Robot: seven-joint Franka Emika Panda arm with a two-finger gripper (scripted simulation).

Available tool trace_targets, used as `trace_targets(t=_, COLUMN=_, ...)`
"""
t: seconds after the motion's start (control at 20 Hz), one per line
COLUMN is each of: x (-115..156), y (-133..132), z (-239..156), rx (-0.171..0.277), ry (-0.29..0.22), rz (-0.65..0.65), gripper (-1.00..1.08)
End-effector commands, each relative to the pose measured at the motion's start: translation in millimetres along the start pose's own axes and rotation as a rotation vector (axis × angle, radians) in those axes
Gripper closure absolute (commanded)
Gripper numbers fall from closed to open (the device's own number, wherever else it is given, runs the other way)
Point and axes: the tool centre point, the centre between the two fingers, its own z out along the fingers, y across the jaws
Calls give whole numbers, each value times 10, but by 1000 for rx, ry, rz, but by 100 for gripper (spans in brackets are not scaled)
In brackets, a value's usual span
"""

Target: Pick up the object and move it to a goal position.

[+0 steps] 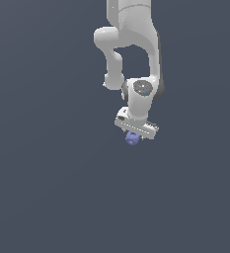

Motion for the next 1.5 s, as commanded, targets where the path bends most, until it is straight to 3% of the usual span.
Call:
trace_targets(t=0.0, x=-4, y=1, z=114, rx=0, ry=0, rz=1, gripper=-92)
trace_targets(t=0.3, x=2, y=-3, z=216, rx=0, ry=0, rz=2, gripper=-92)
trace_targets(t=0.35, x=2, y=-3, z=216, rx=0, ry=0, rz=2, gripper=108)
trace_targets(t=1.0, x=-3, y=-10, z=185, rx=1, ry=1, rz=0, gripper=108)
trace_targets(t=1.45, x=-42, y=30, z=-130, rx=1, ry=1, rz=0, gripper=108)
